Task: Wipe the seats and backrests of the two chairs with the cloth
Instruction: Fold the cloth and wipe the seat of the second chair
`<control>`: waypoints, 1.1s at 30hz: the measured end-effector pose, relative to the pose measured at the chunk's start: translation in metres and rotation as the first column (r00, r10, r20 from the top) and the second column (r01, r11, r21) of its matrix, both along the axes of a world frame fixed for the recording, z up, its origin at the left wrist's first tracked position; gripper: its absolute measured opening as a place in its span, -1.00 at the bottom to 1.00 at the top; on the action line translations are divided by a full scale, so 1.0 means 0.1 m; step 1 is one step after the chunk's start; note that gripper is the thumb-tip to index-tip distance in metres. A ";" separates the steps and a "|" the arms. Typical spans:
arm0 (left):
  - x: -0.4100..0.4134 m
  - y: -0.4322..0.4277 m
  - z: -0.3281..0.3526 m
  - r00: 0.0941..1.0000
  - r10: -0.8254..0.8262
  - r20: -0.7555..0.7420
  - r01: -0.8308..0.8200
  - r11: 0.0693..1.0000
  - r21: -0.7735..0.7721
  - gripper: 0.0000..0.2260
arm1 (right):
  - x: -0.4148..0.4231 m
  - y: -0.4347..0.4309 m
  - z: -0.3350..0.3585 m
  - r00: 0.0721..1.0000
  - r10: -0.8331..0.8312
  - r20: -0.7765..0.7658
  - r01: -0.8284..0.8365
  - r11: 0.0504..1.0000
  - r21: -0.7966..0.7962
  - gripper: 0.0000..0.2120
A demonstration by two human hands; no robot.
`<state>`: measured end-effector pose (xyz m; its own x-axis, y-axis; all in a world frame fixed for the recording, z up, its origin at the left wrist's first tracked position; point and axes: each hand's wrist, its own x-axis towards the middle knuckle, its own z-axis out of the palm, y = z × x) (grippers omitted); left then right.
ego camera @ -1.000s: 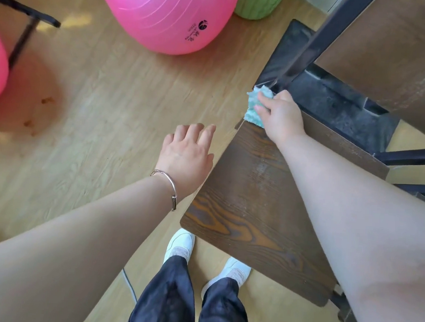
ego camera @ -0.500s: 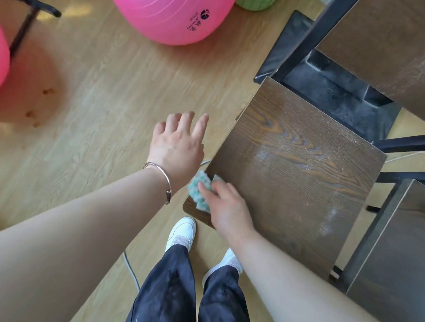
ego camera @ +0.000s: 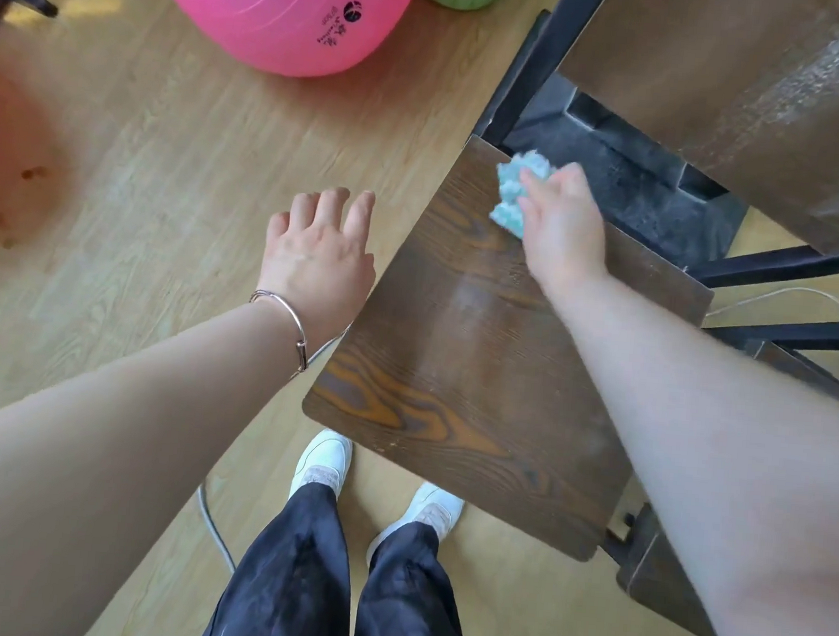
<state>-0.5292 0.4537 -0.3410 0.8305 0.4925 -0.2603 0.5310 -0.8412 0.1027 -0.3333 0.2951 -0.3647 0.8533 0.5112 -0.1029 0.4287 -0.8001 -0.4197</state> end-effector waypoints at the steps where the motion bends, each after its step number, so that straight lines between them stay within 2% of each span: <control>1: 0.04 -0.01 -0.01 1.000 -0.004 0.007 0.004 1.000 0.004 -0.47 | 0.19 0.07 0.02 0.998 -0.035 -0.045 0.036 0.999 0.035 -0.78; 3: 0.10 -0.02 -0.03 1.000 -0.006 0.011 0.006 1.000 0.008 -0.47 | 0.38 0.22 0.00 0.981 -0.038 -0.189 0.053 0.996 0.074 -0.80; 5: 0.13 -0.01 -0.03 1.000 -0.003 0.011 0.003 1.000 0.008 -0.47 | 0.41 0.33 -0.07 0.964 -0.040 -0.261 0.058 0.996 0.062 -0.83; 9: 0.15 0.00 -0.06 1.000 -0.013 0.017 0.013 1.000 0.007 -0.47 | 0.31 0.38 -0.21 0.983 -0.073 -0.171 0.088 0.993 0.083 -0.85; 11: 0.15 0.01 -0.08 1.000 -0.014 0.019 0.014 1.000 0.000 -0.47 | 0.18 0.38 -0.28 0.996 -0.035 -0.088 0.042 0.996 0.073 -0.82; 12: 0.15 0.02 -0.09 1.000 -0.011 0.019 0.011 1.000 -0.002 -0.47 | 0.12 0.40 -0.30 0.999 0.032 -0.011 -0.032 0.999 0.014 -0.79; 14: 0.14 0.01 -0.10 1.000 -0.008 0.014 0.008 1.000 -0.004 -0.47 | 0.06 0.49 -0.31 0.998 0.065 0.005 -0.065 0.998 0.004 -0.73; 16: 0.14 -0.01 -0.12 1.000 -0.014 -0.003 0.014 1.000 -0.011 -0.47 | 0.10 0.57 -0.26 0.999 0.023 -0.024 -0.023 1.000 0.012 -0.71; 19: 0.14 -0.03 -0.11 1.000 -0.012 -0.019 0.011 1.000 -0.019 -0.48 | 0.11 0.62 -0.17 0.997 0.033 -0.069 -0.032 0.999 0.028 -0.82; 20: 0.15 -0.04 -0.09 1.000 -0.013 -0.023 0.013 1.000 -0.018 -0.48 | 0.11 0.57 -0.22 0.993 0.057 -0.106 -0.059 0.998 -0.013 -0.88; 21: 0.16 -0.06 -0.08 1.000 -0.018 -0.024 0.017 1.000 -0.014 -0.48 | 0.04 0.54 -0.21 0.982 0.092 -0.163 -0.097 0.995 -0.025 -0.78; 22: 0.17 -0.08 -0.06 0.999 -0.025 -0.023 0.025 1.000 -0.010 -0.48 | -0.03 0.46 -0.27 0.976 0.186 -0.112 -0.196 0.977 -0.080 -0.69; 23: 0.18 -0.10 -0.05 0.999 -0.033 -0.021 0.033 0.999 -0.007 -0.48 | -0.17 0.37 -0.28 0.973 0.210 -0.097 -0.217 0.973 -0.075 -0.72; 24: 0.19 -0.11 -0.03 0.999 -0.039 -0.017 0.039 0.999 -0.005 -0.48 | -0.35 0.26 -0.33 0.976 0.197 -0.090 -0.202 0.978 -0.045 -0.84; 25: 0.19 -0.13 -0.01 0.999 -0.041 -0.013 0.041 0.999 -0.003 -0.48 | -0.56 0.18 -0.29 0.975 0.205 -0.082 -0.205 0.979 0.011 -0.84; 26: 0.19 -0.14 0.00 0.999 -0.041 -0.010 0.040 0.999 -0.003 -0.48 | -0.76 0.07 -0.31 0.962 0.269 -0.046 -0.268 0.963 0.029 -0.78; 28: 0.18 -0.16 0.03 0.999 -0.037 -0.012 0.037 0.999 -0.007 -0.48 | -1.18 -0.18 -0.36 0.911 0.406 -0.071 -0.404 0.914 0.045 -0.85; 29: 0.16 -0.18 0.04 0.999 -0.036 -0.014 0.036 0.999 -0.007 -0.47 | -1.38 -0.29 -0.36 0.890 0.446 -0.096 -0.443 0.895 0.051 -0.75; 30: 0.14 -0.20 0.06 0.999 -0.037 -0.014 0.037 0.999 -0.004 -0.48 | -1.55 -0.41 -0.42 0.868 0.495 -0.035 -0.492 0.868 0.059 -0.63; 33: 0.05 -0.27 0.09 0.999 -0.041 -0.010 0.041 0.999 0.003 -0.48 | -1.97 -0.69 -0.46 0.806 0.591 -0.029 -0.587 0.804 0.093 -0.55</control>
